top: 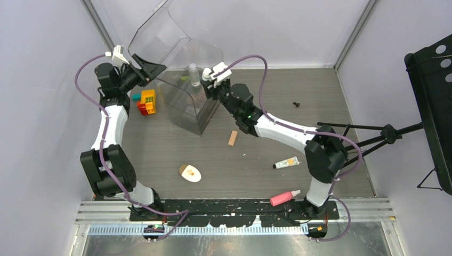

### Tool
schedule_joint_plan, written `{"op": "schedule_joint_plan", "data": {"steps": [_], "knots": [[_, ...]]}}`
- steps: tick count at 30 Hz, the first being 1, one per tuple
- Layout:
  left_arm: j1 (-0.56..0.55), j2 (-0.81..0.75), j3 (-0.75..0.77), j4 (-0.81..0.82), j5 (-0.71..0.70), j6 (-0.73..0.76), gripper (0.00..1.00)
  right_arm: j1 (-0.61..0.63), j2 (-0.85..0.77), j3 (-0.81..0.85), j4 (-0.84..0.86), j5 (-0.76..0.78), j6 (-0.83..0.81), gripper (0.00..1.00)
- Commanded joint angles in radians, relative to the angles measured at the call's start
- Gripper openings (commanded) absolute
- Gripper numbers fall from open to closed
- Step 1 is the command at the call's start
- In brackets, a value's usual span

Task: Organize the makeup
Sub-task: Place the makeup in the storage box.

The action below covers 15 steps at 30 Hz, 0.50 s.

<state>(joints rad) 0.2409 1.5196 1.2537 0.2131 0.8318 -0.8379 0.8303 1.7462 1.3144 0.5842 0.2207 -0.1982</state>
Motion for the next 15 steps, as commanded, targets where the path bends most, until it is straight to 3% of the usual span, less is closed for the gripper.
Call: {"op": "schedule_joint_plan", "data": {"steps": [1,15], "knots": [[0.004,-0.045,-0.002,0.049,0.027,-0.005,0.71,-0.032,0.088,0.140,0.126,-0.086,0.067,0.02],[0.005,-0.042,-0.002,0.049,0.030,-0.009,0.72,-0.064,0.402,0.463,0.113,-0.197,0.137,0.01]]}}
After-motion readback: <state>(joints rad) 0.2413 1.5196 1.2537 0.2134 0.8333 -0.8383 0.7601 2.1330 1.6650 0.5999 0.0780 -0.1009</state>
